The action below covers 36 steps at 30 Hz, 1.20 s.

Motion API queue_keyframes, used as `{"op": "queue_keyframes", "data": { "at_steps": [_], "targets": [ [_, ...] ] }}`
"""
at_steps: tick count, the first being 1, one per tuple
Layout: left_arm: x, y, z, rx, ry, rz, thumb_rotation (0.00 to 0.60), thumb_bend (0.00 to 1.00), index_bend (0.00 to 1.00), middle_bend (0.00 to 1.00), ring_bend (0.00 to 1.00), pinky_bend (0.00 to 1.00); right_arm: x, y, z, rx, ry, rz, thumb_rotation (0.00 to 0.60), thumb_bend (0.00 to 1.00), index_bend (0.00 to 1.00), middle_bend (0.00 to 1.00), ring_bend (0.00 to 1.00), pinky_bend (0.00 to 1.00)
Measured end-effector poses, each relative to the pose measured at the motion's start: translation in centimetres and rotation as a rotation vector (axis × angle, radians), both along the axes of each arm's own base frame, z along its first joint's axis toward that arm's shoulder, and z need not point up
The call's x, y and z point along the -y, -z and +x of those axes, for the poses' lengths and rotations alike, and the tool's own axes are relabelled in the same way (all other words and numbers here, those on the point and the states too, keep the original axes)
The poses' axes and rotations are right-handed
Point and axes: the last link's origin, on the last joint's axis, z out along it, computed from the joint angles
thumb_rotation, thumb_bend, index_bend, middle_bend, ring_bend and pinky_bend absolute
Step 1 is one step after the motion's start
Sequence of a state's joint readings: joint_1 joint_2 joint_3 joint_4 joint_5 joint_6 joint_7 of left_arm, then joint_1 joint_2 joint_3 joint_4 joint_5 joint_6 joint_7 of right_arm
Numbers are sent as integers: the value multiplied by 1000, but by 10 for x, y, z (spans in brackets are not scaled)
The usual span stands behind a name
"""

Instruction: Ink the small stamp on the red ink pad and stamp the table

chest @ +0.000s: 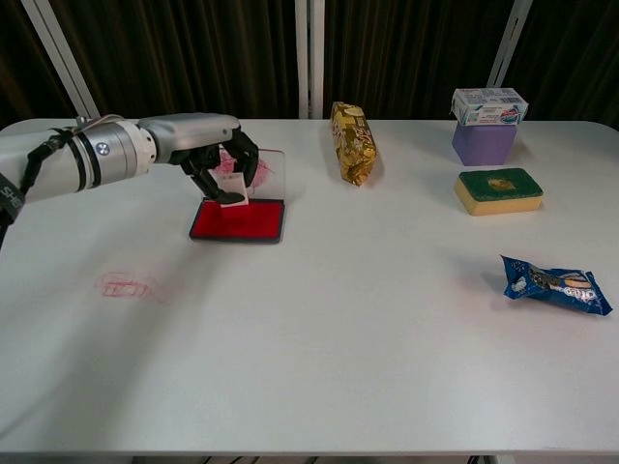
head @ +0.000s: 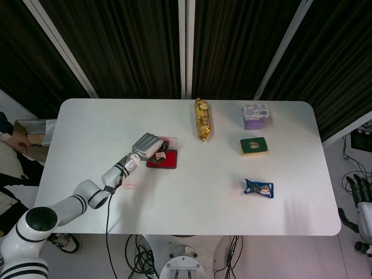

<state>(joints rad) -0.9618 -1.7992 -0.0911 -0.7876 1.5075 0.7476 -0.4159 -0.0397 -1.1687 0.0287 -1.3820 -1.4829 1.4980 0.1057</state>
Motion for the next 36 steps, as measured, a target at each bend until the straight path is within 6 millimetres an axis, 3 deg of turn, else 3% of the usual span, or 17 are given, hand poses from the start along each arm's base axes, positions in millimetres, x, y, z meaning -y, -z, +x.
{"op": "queue_keyframes", "data": {
  "at_steps": [23, 36],
  "targets": [
    [3, 24, -19, 16, -47, -28, 600, 385, 609, 619, 1000, 1000, 3, 4, 3, -17, 2, 16, 600, 292, 0, 0, 0, 0],
    [-1, -6, -15, 81, -24, -11, 600, 402, 608, 619, 1000, 1000, 4, 5, 2, -3, 0, 18, 600, 294, 0, 0, 0, 0]
  ]
}}
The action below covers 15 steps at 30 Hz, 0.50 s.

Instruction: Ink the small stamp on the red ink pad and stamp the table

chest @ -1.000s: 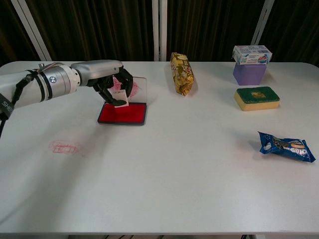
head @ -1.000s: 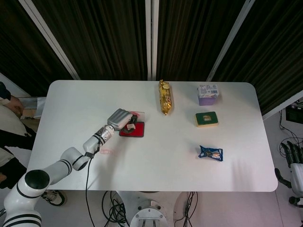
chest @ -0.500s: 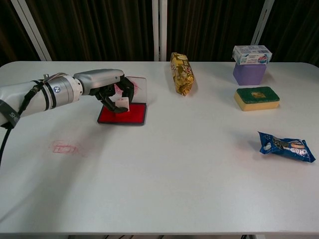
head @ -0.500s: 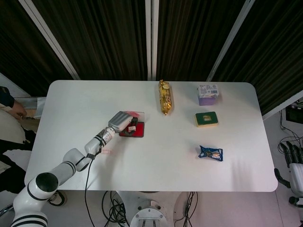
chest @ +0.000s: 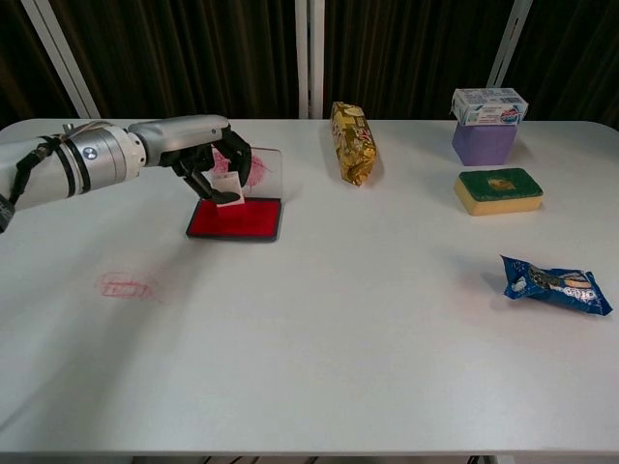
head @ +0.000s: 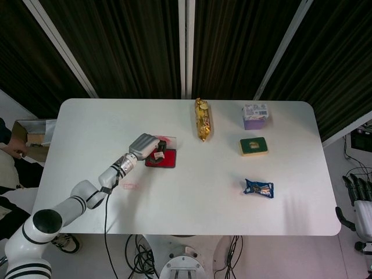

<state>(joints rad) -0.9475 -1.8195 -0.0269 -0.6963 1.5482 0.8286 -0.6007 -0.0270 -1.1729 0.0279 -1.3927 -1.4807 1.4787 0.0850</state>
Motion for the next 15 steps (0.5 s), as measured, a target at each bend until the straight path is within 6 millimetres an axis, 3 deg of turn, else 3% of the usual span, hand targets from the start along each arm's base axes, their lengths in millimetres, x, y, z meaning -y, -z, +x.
{"op": "queue_keyframes", "data": {
  "at_steps": [5, 10, 15],
  "targets": [
    [14, -22, -3, 28, 16, -15, 600, 402, 608, 619, 1000, 1000, 3, 1, 1, 7, -10, 1, 600, 294, 0, 0, 0, 0],
    [46, -47, -15, 35, 24, -40, 600, 401, 608, 619, 1000, 1000, 4, 4, 3, 9, -21, 14, 600, 295, 0, 0, 0, 0],
    [88, -69, -47, -25, 42, -6, 600, 400, 609, 619, 1000, 1000, 3, 5, 6, 6, -33, 14, 600, 296, 0, 0, 0, 0]
  ]
}}
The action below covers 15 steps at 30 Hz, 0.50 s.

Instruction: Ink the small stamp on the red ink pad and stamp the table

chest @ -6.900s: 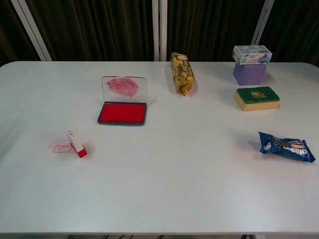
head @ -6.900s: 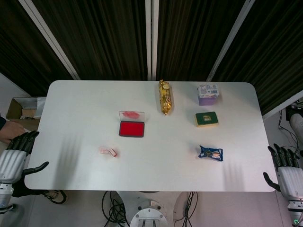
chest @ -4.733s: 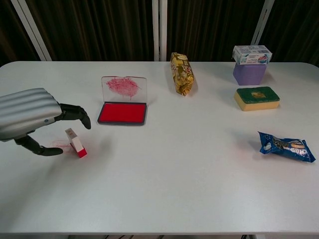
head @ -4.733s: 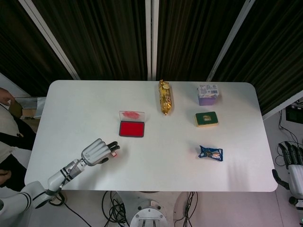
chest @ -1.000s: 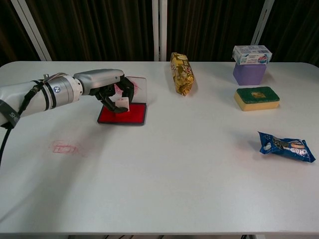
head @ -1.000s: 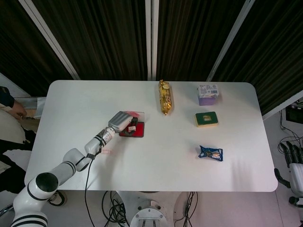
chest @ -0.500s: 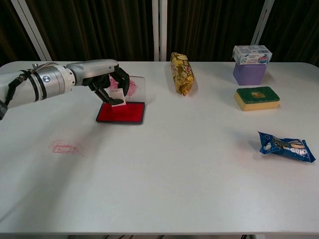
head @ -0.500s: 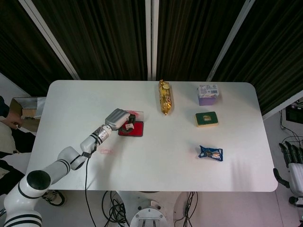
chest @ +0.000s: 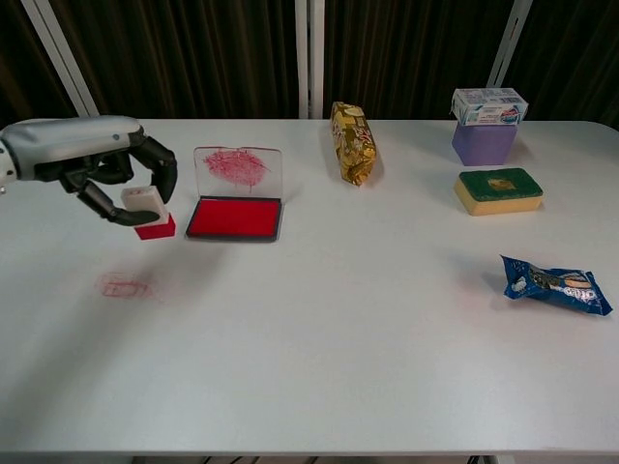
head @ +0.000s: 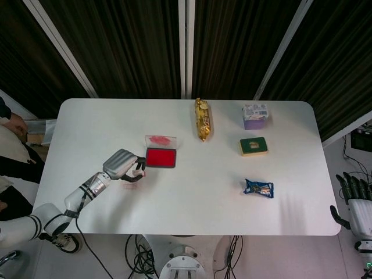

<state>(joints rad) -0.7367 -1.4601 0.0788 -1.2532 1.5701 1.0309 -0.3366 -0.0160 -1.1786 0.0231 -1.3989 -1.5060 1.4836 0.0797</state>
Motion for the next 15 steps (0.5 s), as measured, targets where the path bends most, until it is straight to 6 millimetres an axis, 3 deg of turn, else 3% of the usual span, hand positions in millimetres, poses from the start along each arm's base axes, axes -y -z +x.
{"op": "queue_keyframes", "data": {
  "at_steps": [5, 15],
  "targets": [
    [30, 0, -28, -30, -15, 1, 600, 401, 608, 619, 1000, 1000, -3, 0, 2, -9, -2, 0, 600, 296, 0, 0, 0, 0],
    [30, 13, -53, -36, -36, 39, 600, 402, 599, 612, 1000, 1000, -5, 5, 5, -14, 0, 7, 600, 296, 0, 0, 0, 0]
  ]
}}
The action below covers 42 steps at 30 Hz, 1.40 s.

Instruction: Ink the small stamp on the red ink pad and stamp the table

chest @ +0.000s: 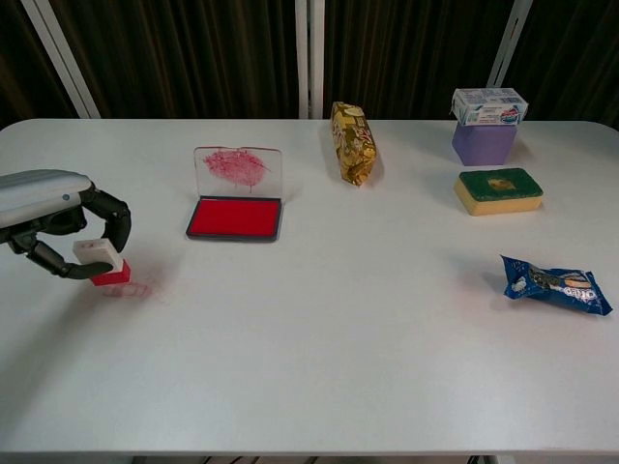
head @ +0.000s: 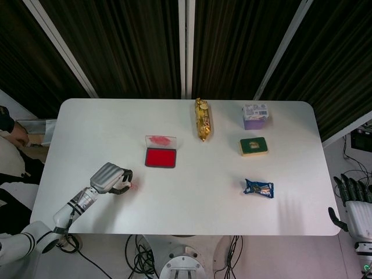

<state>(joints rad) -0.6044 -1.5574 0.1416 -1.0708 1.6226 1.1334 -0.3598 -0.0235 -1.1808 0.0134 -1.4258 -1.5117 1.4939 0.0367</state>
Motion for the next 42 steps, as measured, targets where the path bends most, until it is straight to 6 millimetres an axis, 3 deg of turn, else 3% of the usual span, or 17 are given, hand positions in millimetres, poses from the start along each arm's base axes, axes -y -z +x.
{"op": "queue_keyframes", "data": {
  "at_steps": [9, 20, 42],
  "targets": [
    [0, 10, -15, 22, -41, -6, 600, 402, 580, 585, 1000, 1000, -2, -3, 1, -11, 6, -8, 600, 296, 0, 0, 0, 0],
    [0, 16, -20, 17, -39, -13, 600, 399, 559, 557, 1000, 1000, -2, -4, 3, -15, 1, -14, 600, 296, 0, 0, 0, 0],
    [2, 13, -18, 11, -15, -61, 600, 351, 373, 422, 995, 1000, -4, -9, 2, -22, 13, -26, 600, 296, 0, 0, 0, 0]
  ]
}}
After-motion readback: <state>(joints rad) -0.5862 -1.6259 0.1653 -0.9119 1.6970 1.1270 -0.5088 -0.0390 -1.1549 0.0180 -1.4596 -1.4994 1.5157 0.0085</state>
